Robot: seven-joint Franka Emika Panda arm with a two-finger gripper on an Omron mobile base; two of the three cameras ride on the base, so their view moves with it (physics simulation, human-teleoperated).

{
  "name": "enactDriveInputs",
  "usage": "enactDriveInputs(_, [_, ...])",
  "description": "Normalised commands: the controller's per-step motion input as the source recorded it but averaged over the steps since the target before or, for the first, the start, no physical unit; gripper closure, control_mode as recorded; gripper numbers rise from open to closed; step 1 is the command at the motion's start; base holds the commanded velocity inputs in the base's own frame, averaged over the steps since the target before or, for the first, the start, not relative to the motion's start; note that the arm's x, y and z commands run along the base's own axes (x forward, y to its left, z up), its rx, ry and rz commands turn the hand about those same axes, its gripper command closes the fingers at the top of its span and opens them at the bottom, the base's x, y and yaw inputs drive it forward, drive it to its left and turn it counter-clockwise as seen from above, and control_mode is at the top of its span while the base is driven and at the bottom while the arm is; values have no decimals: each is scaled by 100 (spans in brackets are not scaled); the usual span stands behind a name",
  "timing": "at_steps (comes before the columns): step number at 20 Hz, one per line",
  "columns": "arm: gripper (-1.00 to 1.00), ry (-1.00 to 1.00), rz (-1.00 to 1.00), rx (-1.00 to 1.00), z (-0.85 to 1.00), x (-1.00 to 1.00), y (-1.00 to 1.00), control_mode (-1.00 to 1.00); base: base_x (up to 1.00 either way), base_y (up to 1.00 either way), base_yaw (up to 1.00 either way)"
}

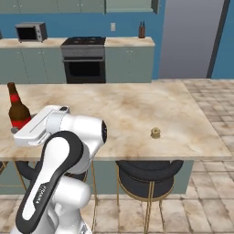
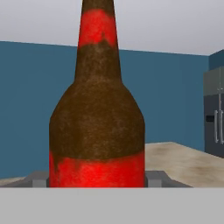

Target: Get the candle and the beer from the cabinet and move them to the dining counter.

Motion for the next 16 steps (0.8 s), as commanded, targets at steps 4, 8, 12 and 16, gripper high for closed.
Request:
enactDriveInputs(4, [100, 0, 0, 0, 0, 0, 0, 100, 44, -1, -8])
enactDriveInputs(8, [100, 0, 0, 0, 0, 0, 0, 100, 24, 0, 0])
enactDriveInputs(12, [100, 0, 0, 0, -12, 16, 0, -100, 5, 0, 0])
enactDriveInputs(16, [100, 0, 3, 0, -34, 54, -10, -100, 0, 0, 0])
